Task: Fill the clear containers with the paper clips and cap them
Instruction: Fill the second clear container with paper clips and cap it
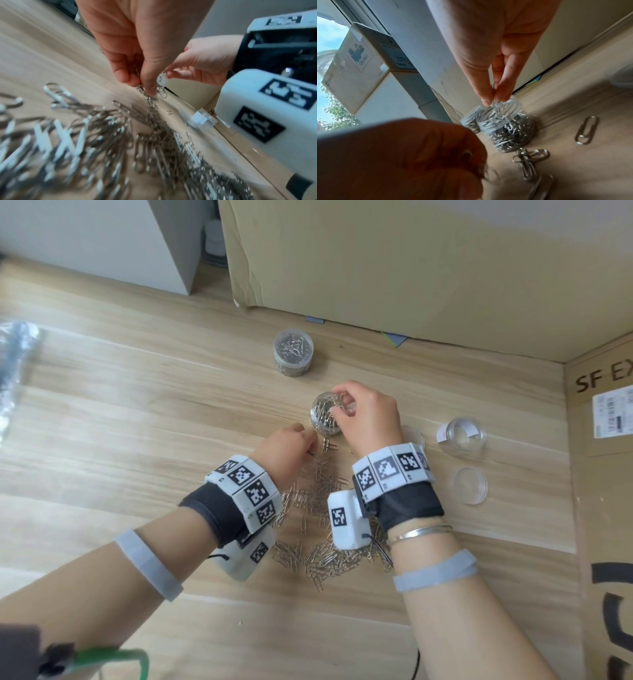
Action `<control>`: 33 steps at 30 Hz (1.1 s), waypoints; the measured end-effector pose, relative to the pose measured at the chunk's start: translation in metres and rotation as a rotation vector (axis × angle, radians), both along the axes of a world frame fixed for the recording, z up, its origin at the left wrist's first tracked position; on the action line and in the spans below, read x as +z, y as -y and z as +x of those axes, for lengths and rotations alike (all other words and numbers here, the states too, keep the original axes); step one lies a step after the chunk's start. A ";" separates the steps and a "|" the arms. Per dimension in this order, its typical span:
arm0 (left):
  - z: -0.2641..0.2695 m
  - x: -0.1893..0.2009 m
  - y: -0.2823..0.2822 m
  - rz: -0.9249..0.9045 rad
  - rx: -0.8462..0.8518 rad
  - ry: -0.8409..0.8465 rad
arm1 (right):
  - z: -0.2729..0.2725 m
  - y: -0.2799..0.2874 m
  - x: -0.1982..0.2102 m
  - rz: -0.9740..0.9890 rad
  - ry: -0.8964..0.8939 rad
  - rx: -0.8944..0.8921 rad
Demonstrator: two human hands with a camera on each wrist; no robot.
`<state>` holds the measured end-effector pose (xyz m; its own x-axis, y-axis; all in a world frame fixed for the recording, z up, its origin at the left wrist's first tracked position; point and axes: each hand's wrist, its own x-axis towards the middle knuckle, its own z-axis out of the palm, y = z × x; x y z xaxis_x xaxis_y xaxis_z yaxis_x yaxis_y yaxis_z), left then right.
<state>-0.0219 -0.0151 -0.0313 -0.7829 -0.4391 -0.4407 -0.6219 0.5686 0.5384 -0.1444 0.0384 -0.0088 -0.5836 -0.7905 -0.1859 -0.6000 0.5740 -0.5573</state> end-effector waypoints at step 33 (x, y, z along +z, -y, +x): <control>-0.032 0.001 0.027 -0.171 0.056 -0.180 | -0.002 -0.076 -0.024 0.236 0.079 0.047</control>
<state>-0.0539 -0.0420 -0.0302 -0.8146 -0.5398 -0.2123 -0.5577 0.6283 0.5423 -0.1465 0.1145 -0.0332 -0.5237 -0.7457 -0.4118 -0.5887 0.6662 -0.4577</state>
